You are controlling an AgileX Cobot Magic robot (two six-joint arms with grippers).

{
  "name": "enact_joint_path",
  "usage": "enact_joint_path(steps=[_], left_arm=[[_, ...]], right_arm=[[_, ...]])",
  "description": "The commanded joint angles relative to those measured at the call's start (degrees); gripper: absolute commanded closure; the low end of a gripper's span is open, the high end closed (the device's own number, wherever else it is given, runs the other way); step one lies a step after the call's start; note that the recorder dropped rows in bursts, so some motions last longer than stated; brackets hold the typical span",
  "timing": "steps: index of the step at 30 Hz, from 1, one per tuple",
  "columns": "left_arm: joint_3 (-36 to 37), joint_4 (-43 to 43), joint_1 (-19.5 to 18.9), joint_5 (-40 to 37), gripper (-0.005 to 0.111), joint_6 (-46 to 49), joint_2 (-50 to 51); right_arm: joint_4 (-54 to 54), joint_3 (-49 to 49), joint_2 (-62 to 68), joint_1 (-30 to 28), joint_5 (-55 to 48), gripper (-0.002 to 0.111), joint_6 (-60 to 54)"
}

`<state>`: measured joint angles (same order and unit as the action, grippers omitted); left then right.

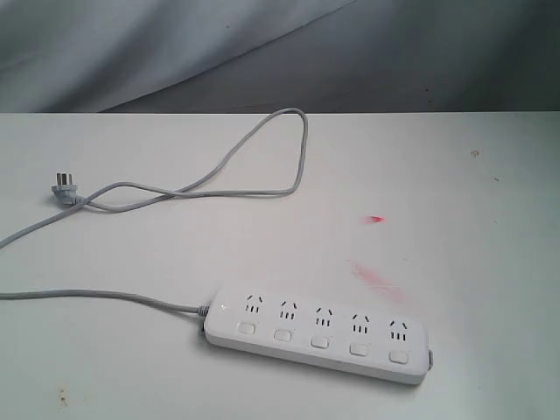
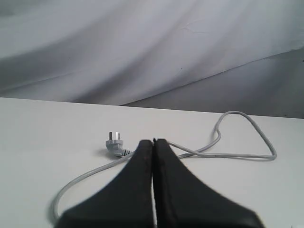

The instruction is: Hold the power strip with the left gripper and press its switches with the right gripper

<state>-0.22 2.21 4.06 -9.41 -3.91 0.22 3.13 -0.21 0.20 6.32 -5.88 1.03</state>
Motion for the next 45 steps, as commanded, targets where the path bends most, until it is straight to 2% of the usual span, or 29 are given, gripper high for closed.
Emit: enact_joint_path(steps=[1, 11, 16, 18, 21, 24, 30, 32, 34, 35, 36, 37, 38, 40, 42, 45], left_arm=[[0.2, 0.2, -0.1, 0.5, 0.107, -0.3, -0.2], [0.2, 0.2, -0.1, 0.5, 0.107, -0.3, -0.2], [0.2, 1.1, -0.1, 5.2, 0.107, -1.2, -0.2], [0.2, 3.4, -0.1, 5.6, 0.107, -2.1, -0.2], [0.2, 5.1, -0.1, 7.7, 0.107, -4.3, -0.2], [0.2, 9.8, -0.1, 9.4, 0.107, -11.4, -0.2], [-5.3, 13.1, -0.1, 1.3, 0.107, -14.4, -0.2], [-9.0, 18.1, -0.1, -3.5, 0.107, -12.0, -0.2], [-12.5, 26.1, 0.0, -7.3, 0.107, -3.3, 0.6], [-15.0, 32.2, 1.3, -10.4, 0.107, 7.1, 3.3], [-16.0, 35.5, 2.8, -11.5, 0.107, 12.6, 4.9], [-17.8, 40.9, 6.2, -12.7, 0.107, 22.3, 8.4], [-19.3, 43.6, 9.6, -14.4, 0.107, 28.3, 11.5], [-22.3, 45.8, 13.5, -17.9, 0.107, 33.7, 18.2], [-24.3, 46.8, 15.9, -18.5, 0.107, 34.2, 23.2], [-26.5, 47.5, 16.2, -19.8, 0.107, 34.0, 26.1]], right_arm=[[-0.5, 0.2, -0.2, -0.4, 0.5, 0.108, -0.1], [-0.5, 0.2, -0.2, -0.4, 0.5, 0.108, -0.1], [-3.1, 0.2, -0.2, -0.4, 0.8, 0.108, -0.1], [-4.1, 0.2, -0.2, -0.4, 3.9, 0.108, -0.1], [-11.9, 0.2, -0.2, -0.4, 10.1, 0.108, 2.4], [-20.6, 0.2, -0.2, -0.3, 13.9, 0.108, 4.6], [-23.5, -6.6, -0.2, 0.0, 2.0, 0.108, 5.5], [-24.4, -11.0, -0.2, 0.2, -1.7, 0.108, 5.5], [-24.9, -15.4, 1.6, 2.0, -4.9, 0.108, 5.1], [-24.9, -18.5, 4.3, 4.0, -7.9, 0.108, 4.5], [-24.9, -20.0, 5.8, 5.1, -9.5, 0.108, 3.6], [-25.1, -22.8, 8.6, 7.5, -12.7, 0.108, 0.5], [-25.1, -25.4, 11.4, 10.1, -15.5, 0.108, -4.2], [-25.1, -28.8, 16.2, 13.6, -20.0, 0.108, -9.5], [-25.1, -30.7, 20.6, 16.0, -22.4, 0.108, -10.1], [-25.0, -31.2, 25.7, 17.1, -24.6, 0.108, -10.9]])
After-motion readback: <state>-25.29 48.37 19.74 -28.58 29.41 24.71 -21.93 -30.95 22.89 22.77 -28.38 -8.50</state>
